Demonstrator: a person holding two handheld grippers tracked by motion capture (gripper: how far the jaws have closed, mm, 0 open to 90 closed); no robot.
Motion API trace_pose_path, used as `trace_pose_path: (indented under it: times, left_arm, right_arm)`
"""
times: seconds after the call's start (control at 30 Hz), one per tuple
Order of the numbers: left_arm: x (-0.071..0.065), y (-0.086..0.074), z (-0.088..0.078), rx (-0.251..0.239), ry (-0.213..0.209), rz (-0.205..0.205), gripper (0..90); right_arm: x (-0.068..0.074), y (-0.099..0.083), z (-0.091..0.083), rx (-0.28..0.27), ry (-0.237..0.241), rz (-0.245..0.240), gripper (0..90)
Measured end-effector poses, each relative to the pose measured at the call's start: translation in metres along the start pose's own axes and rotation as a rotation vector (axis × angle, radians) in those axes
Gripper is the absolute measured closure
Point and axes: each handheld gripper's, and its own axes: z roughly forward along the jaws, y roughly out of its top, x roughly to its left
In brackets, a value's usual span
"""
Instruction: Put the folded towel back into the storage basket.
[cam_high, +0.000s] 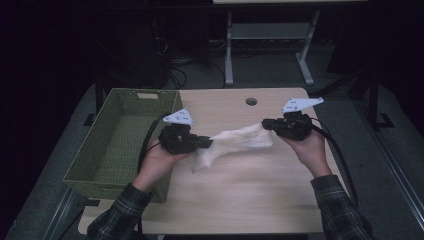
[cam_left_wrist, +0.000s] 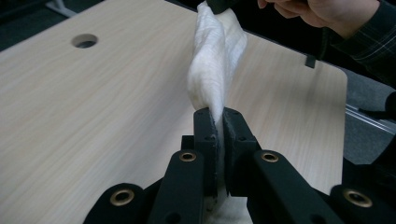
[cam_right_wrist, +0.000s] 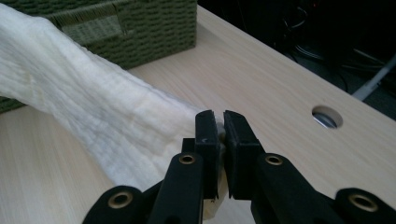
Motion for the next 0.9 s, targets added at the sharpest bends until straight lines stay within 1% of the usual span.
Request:
trace_pose_path:
  times: [0.1,0.23,0.3,0.37,0.4,0.53,0.57,0.6,0.67,0.7,0.73,0.83,0.87,0.9]
  left_arm:
    - [0.005,-0.001,-0.015,-0.011,0.024,-0.008,85.2]
    - [0.012,-0.004,-0.033,-0.029,0.048,-0.023,85.3]
    - [0.015,-0.005,-0.041,-0.032,0.063,-0.024,85.3]
    - [0.017,-0.007,-0.050,-0.046,0.074,-0.035,85.3]
    - [0.018,-0.007,-0.053,-0.044,0.081,-0.033,85.3]
    - [0.022,-0.012,-0.070,-0.060,0.109,-0.050,85.3]
    - [0.023,-0.013,-0.074,-0.066,0.117,-0.056,85.3]
    - [0.023,-0.014,-0.079,-0.068,0.127,-0.053,85.3]
    - [0.023,-0.017,-0.088,-0.076,0.145,-0.063,85.3]
    - [0.023,-0.019,-0.092,-0.072,0.156,-0.066,85.3]
    - [0.023,-0.021,-0.096,-0.070,0.167,-0.072,85.3]
    - [0.024,-0.028,-0.108,-0.074,0.192,-0.091,85.3]
    - [0.024,-0.028,-0.108,-0.074,0.192,-0.091,85.3]
    - [0.026,-0.032,-0.118,-0.078,0.211,-0.104,85.3]
  right_arm:
    - [0.004,0.015,0.007,-0.009,0.015,-0.011,84.7]
    - [0.011,0.035,0.018,-0.014,0.028,-0.039,84.7]
    - [0.013,0.044,0.023,-0.017,0.035,-0.049,84.7]
    - [0.016,0.053,0.029,-0.017,0.042,-0.058,84.7]
    - [0.017,0.058,0.033,-0.022,0.047,-0.064,84.7]
    - [0.022,0.073,0.044,-0.034,0.064,-0.085,84.7]
    - [0.023,0.077,0.047,-0.037,0.068,-0.093,84.7]
    - [0.025,0.081,0.049,-0.039,0.070,-0.106,84.7]
    - [0.028,0.089,0.055,-0.044,0.088,-0.115,84.7]
    - [0.030,0.093,0.058,-0.043,0.096,-0.115,84.7]
    - [0.032,0.097,0.061,-0.047,0.104,-0.132,84.7]
    - [0.039,0.108,0.072,-0.046,0.128,-0.151,84.7]
    - [0.042,0.111,0.076,-0.046,0.136,-0.160,84.7]
    - [0.044,0.115,0.081,-0.047,0.144,-0.173,84.7]
